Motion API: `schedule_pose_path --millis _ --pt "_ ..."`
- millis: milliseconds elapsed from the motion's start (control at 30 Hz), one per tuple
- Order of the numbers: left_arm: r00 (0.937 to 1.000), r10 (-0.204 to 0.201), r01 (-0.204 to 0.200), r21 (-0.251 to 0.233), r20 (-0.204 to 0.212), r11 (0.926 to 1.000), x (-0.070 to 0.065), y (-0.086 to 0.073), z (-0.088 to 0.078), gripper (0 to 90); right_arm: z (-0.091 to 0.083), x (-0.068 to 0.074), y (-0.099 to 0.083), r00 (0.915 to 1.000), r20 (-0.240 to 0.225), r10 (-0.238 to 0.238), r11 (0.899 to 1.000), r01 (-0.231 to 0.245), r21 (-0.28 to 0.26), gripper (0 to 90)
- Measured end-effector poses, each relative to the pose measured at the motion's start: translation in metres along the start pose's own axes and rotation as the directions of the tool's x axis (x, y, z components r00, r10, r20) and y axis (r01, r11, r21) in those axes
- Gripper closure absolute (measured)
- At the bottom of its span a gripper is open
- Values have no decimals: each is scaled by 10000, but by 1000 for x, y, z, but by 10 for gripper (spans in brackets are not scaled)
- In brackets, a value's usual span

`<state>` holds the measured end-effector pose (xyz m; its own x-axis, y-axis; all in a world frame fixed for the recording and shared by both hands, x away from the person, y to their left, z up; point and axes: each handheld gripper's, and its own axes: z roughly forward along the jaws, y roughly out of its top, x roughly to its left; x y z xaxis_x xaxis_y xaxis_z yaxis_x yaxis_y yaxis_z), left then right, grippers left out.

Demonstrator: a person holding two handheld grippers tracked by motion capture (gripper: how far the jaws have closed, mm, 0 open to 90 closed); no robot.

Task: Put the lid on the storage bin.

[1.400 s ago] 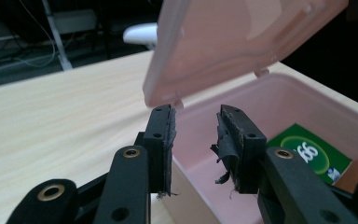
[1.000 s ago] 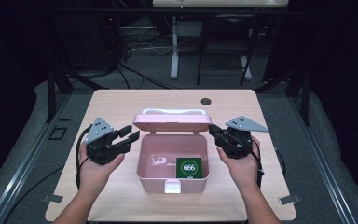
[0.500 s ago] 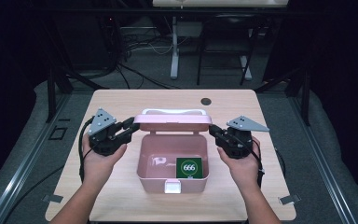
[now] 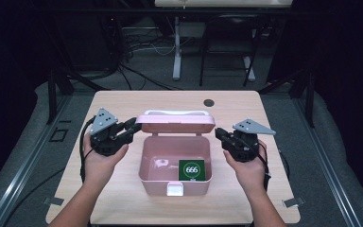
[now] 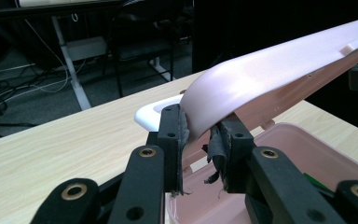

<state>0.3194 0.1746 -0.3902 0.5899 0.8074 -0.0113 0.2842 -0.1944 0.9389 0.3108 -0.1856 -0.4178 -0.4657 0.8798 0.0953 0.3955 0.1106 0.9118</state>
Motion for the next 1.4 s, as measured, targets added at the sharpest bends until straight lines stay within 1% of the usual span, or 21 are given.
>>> schedule_pose_path --millis 67,100,167,267,333,367,400,467,633,700,800,1000,1067,1400 --pt "10000 7 -7 20 1 10000 0 0 -1 742 -1 -2 -1 10000 78 -9 9999 8 127 857" --pt "10000 23 -23 51 5 10000 -1 0 -1 741 0 -3 -2 9999 91 44 10000 -44 4 857" --pt "10000 37 -37 57 -7 10000 -1 0 -2 741 0 -5 -2 9999 111 90 9999 -92 102 855" --pt "10000 25 -25 -21 13 10000 -2 -1 -3 740 -1 -6 -2 9997 205 129 9999 -127 -69 851" --pt "10000 50 -50 -3 23 10000 -2 -1 -4 738 -2 -7 -2 9996 207 168 9998 -167 -51 847" --pt "10000 54 -55 19 29 10000 -2 -1 -5 738 -3 -8 -1 9996 208 170 9998 -171 48 845" --pt "10000 38 -38 9 25 10000 -3 -1 -5 737 -3 -9 -1 9995 233 212 9998 -211 -63 841" --pt "10000 64 -64 -5 39 10000 -4 -2 -6 736 -4 -10 -1 9994 262 230 9997 -230 -24 836" --pt "9999 32 -32 7 101 10000 -4 -3 -8 729 -4 -11 -1 9992 237 331 9994 -329 -98 831" --pt "9999 70 -70 12 111 10000 -5 -4 -9 729 -4 -12 -1 9991 272 339 9992 -334 -216 830" --pt "9999 88 -87 -10 127 10000 -6 -6 -11 729 -5 -13 0 9991 278 333 9994 -331 -63 827" --pt "9998 104 -103 -37 197 9999 -8 -9 -14 730 -4 -14 -1 9989 262 393 9991 -389 -169 815" --pt "9997 128 -127 -20 216 9999 -9 -10 -16 730 -5 -14 0 9989 287 371 9993 -368 -103 813" --pt "9994 153 -151 -60 326 9999 -13 -17 -22 730 -5 -16 0 9985 286 459 9988 -454 -200 805"
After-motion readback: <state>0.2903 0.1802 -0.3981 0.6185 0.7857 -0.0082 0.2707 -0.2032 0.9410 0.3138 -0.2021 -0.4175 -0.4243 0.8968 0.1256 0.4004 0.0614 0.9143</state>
